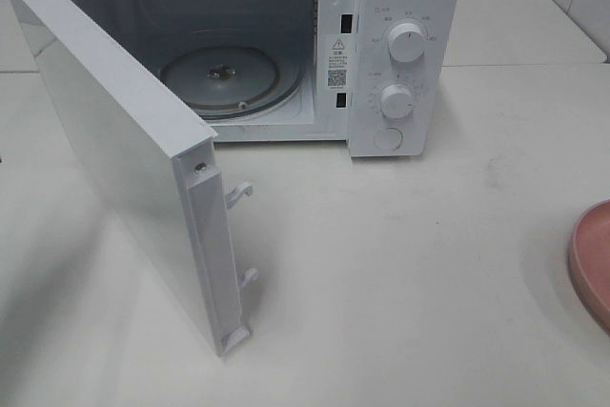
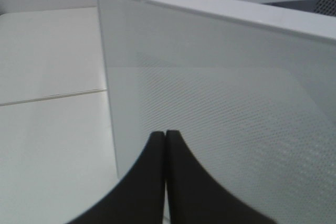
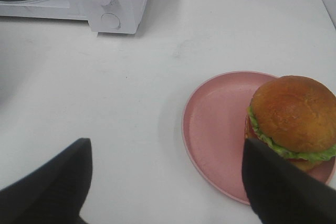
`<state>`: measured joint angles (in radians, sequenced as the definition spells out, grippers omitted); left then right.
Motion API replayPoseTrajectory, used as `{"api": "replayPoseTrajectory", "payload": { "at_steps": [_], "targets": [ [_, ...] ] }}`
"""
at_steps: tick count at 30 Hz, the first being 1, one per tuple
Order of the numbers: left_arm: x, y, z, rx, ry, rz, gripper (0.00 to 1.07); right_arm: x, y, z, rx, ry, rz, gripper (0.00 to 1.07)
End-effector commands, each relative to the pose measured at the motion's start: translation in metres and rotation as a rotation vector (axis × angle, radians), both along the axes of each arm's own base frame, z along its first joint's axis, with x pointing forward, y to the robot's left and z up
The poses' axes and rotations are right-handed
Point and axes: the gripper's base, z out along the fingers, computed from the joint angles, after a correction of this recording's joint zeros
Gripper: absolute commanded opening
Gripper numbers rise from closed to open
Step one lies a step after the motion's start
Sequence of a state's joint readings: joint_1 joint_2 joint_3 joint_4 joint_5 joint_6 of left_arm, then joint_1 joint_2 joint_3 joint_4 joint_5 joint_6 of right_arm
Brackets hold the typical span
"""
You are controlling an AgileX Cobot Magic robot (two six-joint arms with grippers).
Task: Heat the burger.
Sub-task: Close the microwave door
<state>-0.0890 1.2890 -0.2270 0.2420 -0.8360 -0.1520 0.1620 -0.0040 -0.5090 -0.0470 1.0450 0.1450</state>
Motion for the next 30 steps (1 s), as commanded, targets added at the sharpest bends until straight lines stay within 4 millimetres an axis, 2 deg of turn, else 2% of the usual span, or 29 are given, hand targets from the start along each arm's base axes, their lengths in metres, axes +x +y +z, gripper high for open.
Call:
{"api": "replayPoseTrajectory", "payload": {
  "at_steps": [1,5,6,7,8,10,19,22,24,26,30],
  "targets": [
    [0.007,-0.004,-0.002,-0.042,-0.026,-0.030,0.00,-0.003,0.000,0.000,-0.002,-0.032,-0.001,0.75],
    [0.018,-0.014,-0.007,-0.075,-0.004,-0.078,0.00,-0.003,0.000,0.000,-0.003,-0.032,0.000,0.75],
    [0.021,-0.023,-0.008,-0.077,-0.002,-0.110,0.00,-0.003,0.000,0.000,-0.003,-0.032,0.000,0.75],
    [0.021,-0.023,-0.008,-0.077,-0.002,-0.110,0.00,-0.003,0.000,0.000,-0.003,-0.032,0.000,0.75],
    [0.025,-0.034,-0.008,-0.069,-0.006,-0.144,0.00,-0.003,0.000,0.000,-0.003,-0.032,0.000,0.75],
    [0.028,-0.039,-0.009,-0.068,-0.006,-0.154,0.00,-0.003,0.000,0.000,-0.003,-0.032,0.000,0.75],
    [0.042,-0.077,-0.018,-0.071,0.014,-0.162,0.00,-0.003,0.000,0.000,-0.003,-0.032,0.000,0.75],
    [0.045,-0.085,-0.019,-0.077,0.014,-0.156,0.00,-0.003,0.000,0.000,-0.003,-0.032,0.000,0.75],
    [0.049,-0.099,-0.019,-0.092,0.014,-0.146,0.00,-0.003,0.000,0.000,-0.003,-0.032,0.000,0.75],
    [0.050,-0.102,-0.018,-0.093,0.012,-0.141,0.00,-0.003,0.000,0.000,-0.003,-0.032,0.000,0.75],
    [0.058,-0.121,-0.020,-0.097,0.042,-0.102,0.00,-0.003,0.000,0.000,-0.003,-0.032,0.000,0.75]
  ]
}}
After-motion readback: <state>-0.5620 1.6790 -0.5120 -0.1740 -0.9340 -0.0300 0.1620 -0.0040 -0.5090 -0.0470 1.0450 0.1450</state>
